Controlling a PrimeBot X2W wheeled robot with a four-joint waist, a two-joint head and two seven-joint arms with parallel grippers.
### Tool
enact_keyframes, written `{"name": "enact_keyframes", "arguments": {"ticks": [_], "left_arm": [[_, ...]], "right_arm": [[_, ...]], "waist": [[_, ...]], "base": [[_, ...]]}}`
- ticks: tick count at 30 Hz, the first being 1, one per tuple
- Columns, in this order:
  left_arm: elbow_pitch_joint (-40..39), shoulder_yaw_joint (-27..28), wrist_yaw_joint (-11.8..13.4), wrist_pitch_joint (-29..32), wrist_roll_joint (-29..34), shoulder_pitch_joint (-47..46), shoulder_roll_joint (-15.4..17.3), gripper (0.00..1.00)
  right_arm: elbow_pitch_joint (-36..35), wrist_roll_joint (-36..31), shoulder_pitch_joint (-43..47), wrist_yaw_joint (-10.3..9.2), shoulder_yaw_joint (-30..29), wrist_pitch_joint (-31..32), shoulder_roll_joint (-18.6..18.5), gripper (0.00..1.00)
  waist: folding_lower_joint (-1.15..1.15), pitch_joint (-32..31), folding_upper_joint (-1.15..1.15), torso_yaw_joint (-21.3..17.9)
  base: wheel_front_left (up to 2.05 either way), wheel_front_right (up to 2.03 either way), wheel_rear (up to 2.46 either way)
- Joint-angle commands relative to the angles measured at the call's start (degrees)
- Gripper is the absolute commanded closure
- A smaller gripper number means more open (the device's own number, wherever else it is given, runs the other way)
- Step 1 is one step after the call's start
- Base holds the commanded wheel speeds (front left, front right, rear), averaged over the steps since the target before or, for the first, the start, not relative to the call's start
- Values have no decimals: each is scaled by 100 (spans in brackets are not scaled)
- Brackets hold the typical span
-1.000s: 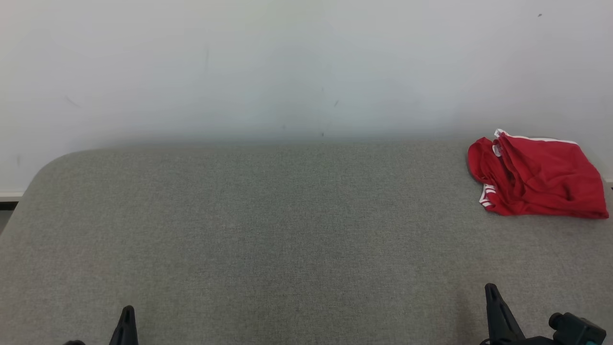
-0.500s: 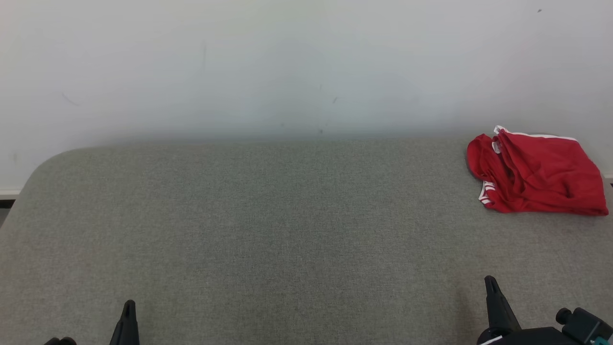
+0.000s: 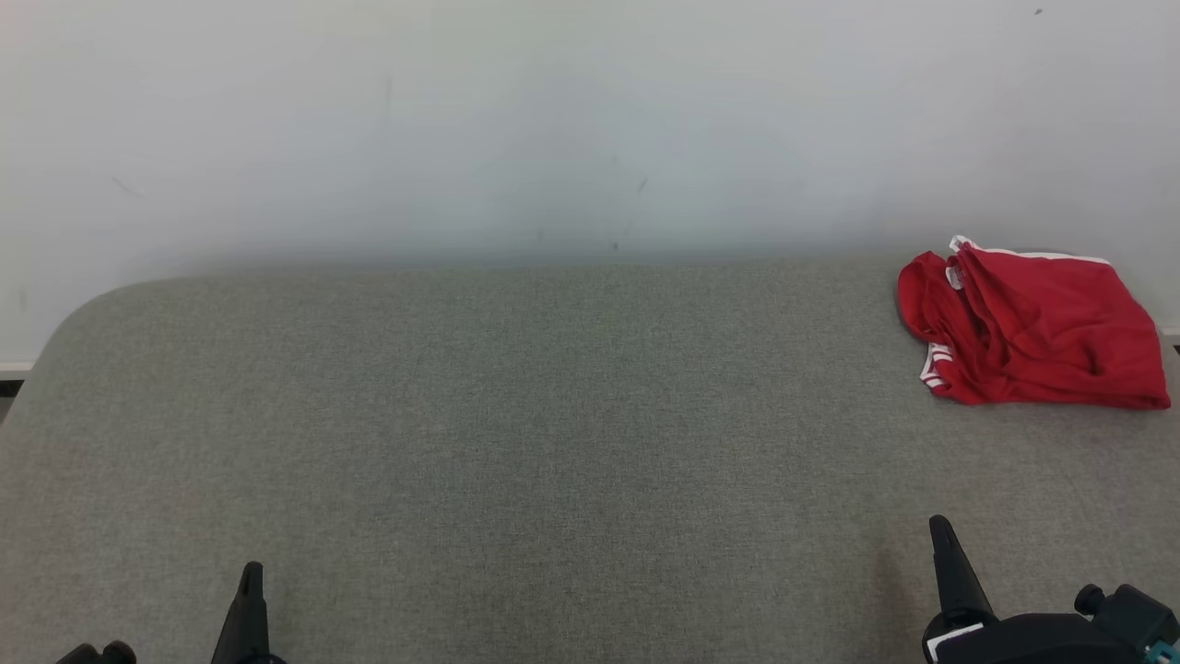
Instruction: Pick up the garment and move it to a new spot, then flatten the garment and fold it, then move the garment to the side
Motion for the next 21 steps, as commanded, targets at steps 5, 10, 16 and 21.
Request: {"name": "enact_keyframes", "arguments": {"ticks": [5,10,16,21], "left_arm": [[-14,57,-72,85,-493,-187,-22,100],[12,83,-96,147,-814,-227,-50,100],[37,107,-125,200,-1121,-278,-78,100],[62,130,-148,254,-1411,-322,-102,100]], "right_arm": [[-19,490,-168,-6,-6,71,-2,100],[5,825,-213,-7,-9,125,-1,100],[26,1148,-267,-7,-11,176,-1,100],[49,1454,-302,-7,-12,226,0,100]], "waist": [[0,23,0,-10],[0,42,0,-18],[0,61,0,-26],[0,81,0,-34]], "base": [[0,0,0],[0,0,0],[0,0,0],[0,0,0]]}}
